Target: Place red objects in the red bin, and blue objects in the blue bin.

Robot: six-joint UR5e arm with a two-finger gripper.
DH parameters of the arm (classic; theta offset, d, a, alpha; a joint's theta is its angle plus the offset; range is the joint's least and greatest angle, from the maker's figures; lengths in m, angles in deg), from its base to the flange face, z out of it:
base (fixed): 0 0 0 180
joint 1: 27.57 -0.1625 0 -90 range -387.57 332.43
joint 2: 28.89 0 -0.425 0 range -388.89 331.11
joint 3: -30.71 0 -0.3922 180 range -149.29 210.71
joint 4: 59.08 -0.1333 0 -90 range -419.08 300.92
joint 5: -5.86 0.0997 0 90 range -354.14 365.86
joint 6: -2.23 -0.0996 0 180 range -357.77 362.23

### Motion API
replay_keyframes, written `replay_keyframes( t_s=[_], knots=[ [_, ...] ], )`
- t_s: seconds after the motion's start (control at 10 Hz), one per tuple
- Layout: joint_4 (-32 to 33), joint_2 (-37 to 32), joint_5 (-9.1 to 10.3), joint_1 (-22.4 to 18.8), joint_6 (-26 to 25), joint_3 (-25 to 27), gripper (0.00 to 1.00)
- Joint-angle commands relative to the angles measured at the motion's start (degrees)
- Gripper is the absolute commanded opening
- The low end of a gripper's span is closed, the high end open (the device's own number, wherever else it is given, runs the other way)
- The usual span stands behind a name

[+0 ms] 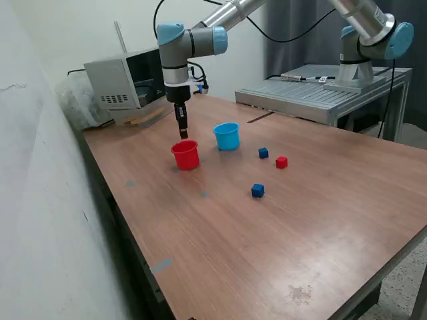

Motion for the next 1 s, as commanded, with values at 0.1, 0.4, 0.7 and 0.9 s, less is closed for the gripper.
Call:
replay_keyframes(
  t_s=[0.1, 0.4, 0.7, 0.9],
  knots=[
    [0.7, 0.3, 0.0, 0.0, 0.2, 0.4, 1.0],
    [0.8, 0.3, 0.0, -0.5, 0.2, 0.6, 1.0],
    [0.6, -1.6, -1.22, -3.2, 0.8, 3.3, 1.0],
    [0.9, -10.7, -1.85, -5.5, 0.9, 11.6, 1.0]
  ],
)
